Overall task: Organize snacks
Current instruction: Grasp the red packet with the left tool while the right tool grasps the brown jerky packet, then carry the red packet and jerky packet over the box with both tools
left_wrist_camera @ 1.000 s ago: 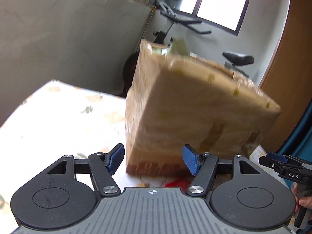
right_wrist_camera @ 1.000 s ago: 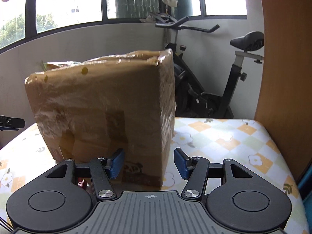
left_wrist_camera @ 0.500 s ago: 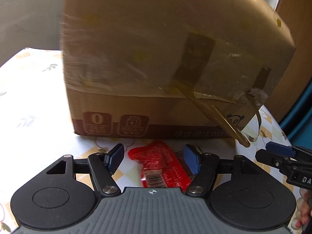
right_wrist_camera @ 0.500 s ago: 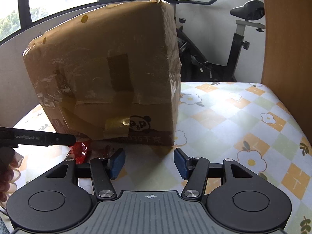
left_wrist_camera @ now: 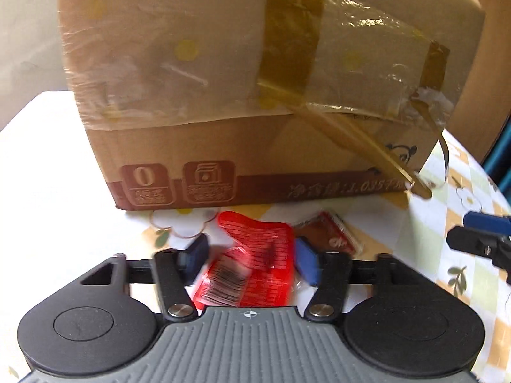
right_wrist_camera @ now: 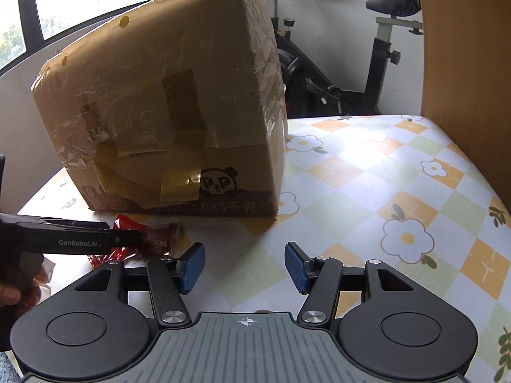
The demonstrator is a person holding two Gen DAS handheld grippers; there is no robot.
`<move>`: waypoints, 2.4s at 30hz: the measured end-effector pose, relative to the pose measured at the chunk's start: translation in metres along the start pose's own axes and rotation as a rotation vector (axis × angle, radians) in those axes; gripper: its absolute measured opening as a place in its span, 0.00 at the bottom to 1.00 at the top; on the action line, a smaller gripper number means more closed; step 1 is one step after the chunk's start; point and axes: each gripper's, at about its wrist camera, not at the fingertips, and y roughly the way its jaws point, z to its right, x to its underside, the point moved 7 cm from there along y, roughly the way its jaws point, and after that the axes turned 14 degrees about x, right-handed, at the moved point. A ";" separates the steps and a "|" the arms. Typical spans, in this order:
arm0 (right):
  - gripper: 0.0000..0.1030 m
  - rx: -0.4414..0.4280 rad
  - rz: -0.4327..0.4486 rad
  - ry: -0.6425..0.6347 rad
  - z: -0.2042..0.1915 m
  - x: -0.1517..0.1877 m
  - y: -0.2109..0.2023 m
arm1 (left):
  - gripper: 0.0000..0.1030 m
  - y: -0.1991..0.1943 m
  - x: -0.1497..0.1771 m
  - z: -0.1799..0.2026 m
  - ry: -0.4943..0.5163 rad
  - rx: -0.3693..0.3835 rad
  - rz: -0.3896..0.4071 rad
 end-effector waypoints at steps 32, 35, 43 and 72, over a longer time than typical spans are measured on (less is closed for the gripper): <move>0.68 -0.068 -0.013 -0.310 -0.133 0.007 0.066 | 0.51 -0.055 0.051 -0.070 -0.165 0.021 0.172; 0.57 -0.085 -0.001 -0.299 -0.126 0.010 0.058 | 0.51 -0.054 0.051 -0.065 -0.157 0.008 0.169; 0.55 -0.118 0.008 -0.287 -0.118 0.015 0.047 | 0.50 -0.055 0.049 -0.066 -0.164 0.013 0.165; 0.55 -0.107 0.349 -0.131 -0.008 -0.089 -0.097 | 0.49 -0.175 -0.072 0.005 0.094 0.133 0.512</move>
